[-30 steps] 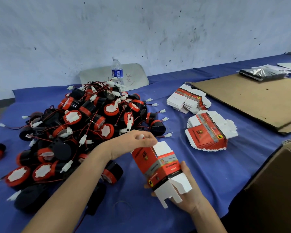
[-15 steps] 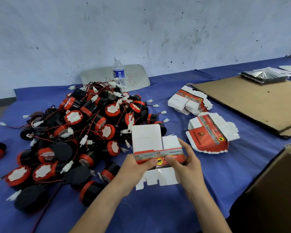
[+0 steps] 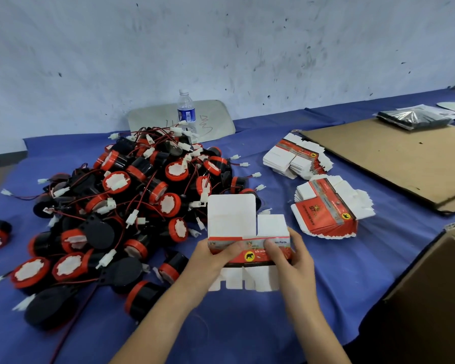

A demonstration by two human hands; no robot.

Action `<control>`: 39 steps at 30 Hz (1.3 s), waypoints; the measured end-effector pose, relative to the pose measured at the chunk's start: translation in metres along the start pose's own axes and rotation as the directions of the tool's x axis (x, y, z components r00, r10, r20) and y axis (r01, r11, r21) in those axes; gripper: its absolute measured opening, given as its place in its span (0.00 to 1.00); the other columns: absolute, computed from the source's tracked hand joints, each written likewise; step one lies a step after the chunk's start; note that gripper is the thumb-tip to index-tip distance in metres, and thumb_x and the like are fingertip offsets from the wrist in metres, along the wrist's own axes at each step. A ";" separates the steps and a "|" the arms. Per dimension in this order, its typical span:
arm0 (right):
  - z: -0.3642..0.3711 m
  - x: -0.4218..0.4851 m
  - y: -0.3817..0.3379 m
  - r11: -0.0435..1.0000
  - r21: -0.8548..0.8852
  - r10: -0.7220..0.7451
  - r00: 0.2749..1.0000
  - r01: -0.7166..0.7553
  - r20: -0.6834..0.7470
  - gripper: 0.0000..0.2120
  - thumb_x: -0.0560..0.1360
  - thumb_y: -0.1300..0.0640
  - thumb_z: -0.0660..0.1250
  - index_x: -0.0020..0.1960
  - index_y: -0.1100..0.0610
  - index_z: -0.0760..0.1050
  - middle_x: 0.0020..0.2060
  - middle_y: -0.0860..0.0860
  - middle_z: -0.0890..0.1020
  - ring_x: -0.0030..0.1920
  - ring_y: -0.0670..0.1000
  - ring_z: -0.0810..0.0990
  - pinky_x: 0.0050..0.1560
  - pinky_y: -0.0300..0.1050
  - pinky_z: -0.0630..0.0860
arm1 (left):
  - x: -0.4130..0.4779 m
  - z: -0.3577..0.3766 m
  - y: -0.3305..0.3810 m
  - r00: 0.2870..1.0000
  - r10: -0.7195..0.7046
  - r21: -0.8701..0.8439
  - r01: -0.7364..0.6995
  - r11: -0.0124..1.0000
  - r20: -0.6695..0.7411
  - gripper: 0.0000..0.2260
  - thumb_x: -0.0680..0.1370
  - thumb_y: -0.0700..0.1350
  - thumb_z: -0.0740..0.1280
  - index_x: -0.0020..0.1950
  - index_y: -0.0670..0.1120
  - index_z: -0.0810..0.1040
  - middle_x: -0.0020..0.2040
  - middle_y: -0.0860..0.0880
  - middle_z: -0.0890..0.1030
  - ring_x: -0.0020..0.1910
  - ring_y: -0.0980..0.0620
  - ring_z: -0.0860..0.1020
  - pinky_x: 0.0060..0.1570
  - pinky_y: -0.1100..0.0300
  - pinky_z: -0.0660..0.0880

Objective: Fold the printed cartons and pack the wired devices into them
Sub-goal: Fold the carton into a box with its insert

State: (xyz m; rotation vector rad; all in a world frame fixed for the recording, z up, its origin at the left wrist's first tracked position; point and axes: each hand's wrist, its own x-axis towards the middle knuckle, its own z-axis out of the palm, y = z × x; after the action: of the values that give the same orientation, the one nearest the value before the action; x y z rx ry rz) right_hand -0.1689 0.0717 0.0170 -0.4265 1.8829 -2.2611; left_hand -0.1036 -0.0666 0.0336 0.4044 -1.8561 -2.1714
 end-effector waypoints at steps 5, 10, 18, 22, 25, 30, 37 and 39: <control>-0.001 -0.002 -0.003 0.982 0.080 0.151 0.962 -0.173 0.227 0.22 0.67 0.43 0.67 0.56 0.54 0.79 0.50 0.51 0.85 0.51 0.50 0.84 0.46 0.39 0.78 | -0.005 -0.002 0.002 0.977 -0.115 -0.098 0.134 0.986 0.177 0.11 0.70 0.55 0.75 0.50 0.55 0.85 0.50 0.47 0.85 0.49 0.50 0.84 0.44 0.61 0.79; 0.004 -0.008 0.005 0.975 0.056 0.179 0.915 -0.213 0.361 0.28 0.69 0.37 0.68 0.63 0.50 0.72 0.57 0.49 0.82 0.58 0.50 0.81 0.57 0.48 0.78 | -0.008 0.008 0.005 0.984 -0.043 0.015 0.041 0.999 0.170 0.39 0.63 0.64 0.76 0.69 0.47 0.71 0.61 0.45 0.81 0.60 0.46 0.79 0.57 0.55 0.77; -0.003 -0.001 0.011 0.977 0.108 0.131 0.920 -0.183 0.370 0.22 0.74 0.39 0.65 0.64 0.49 0.75 0.59 0.50 0.81 0.61 0.52 0.79 0.56 0.45 0.77 | -0.010 0.004 0.006 0.980 -0.165 -0.158 0.182 0.971 0.114 0.24 0.71 0.58 0.70 0.62 0.48 0.78 0.58 0.45 0.83 0.56 0.47 0.81 0.50 0.57 0.79; -0.010 0.006 0.014 0.964 0.174 0.139 0.941 -0.200 0.308 0.19 0.74 0.52 0.60 0.64 0.46 0.76 0.58 0.55 0.81 0.56 0.56 0.81 0.54 0.55 0.79 | -0.004 -0.003 0.007 0.956 -0.254 -0.490 0.294 0.821 0.149 0.23 0.74 0.63 0.63 0.58 0.49 0.83 0.59 0.41 0.81 0.54 0.41 0.82 0.46 0.47 0.80; -0.019 0.004 0.015 1.000 -0.025 0.005 0.930 0.005 0.367 0.34 0.72 0.68 0.59 0.69 0.37 0.67 0.68 0.46 0.72 0.61 0.48 0.77 0.56 0.57 0.77 | -0.002 -0.006 0.006 0.944 -0.240 -0.609 0.329 0.722 0.226 0.28 0.77 0.66 0.57 0.63 0.47 0.80 0.60 0.41 0.80 0.52 0.40 0.81 0.49 0.45 0.75; -0.012 0.008 0.014 0.984 -0.069 -0.109 0.866 0.164 0.489 0.42 0.66 0.56 0.77 0.73 0.40 0.61 0.75 0.41 0.62 0.71 0.42 0.66 0.58 0.45 0.77 | -0.005 0.005 -0.003 0.904 -0.303 -0.539 0.425 0.727 0.303 0.29 0.77 0.65 0.58 0.65 0.44 0.77 0.59 0.41 0.80 0.54 0.41 0.78 0.52 0.47 0.73; -0.015 0.025 0.011 0.977 0.209 -0.012 0.970 -0.040 0.243 0.24 0.62 0.55 0.76 0.57 0.48 0.76 0.58 0.54 0.79 0.61 0.59 0.76 0.44 0.52 0.81 | -0.015 0.006 -0.020 0.937 -0.264 0.016 0.274 0.962 -0.228 0.22 0.81 0.56 0.59 0.36 0.44 0.82 0.35 0.45 0.78 0.32 0.51 0.78 0.37 0.57 0.75; -0.021 0.027 0.013 0.974 0.206 0.038 0.958 -0.099 0.283 0.25 0.62 0.52 0.76 0.58 0.49 0.76 0.60 0.57 0.78 0.61 0.60 0.78 0.42 0.52 0.81 | -0.017 -0.001 -0.016 0.941 0.077 0.132 -0.035 0.991 -0.330 0.12 0.77 0.58 0.64 0.48 0.50 0.78 0.43 0.51 0.78 0.40 0.57 0.77 0.44 0.64 0.73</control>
State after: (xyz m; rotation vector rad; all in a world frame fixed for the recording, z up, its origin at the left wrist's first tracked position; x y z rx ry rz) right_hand -0.2019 0.0807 0.0041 -0.5979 1.4731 -2.1976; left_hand -0.0877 -0.0589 0.0188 0.6898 -1.7892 -1.8190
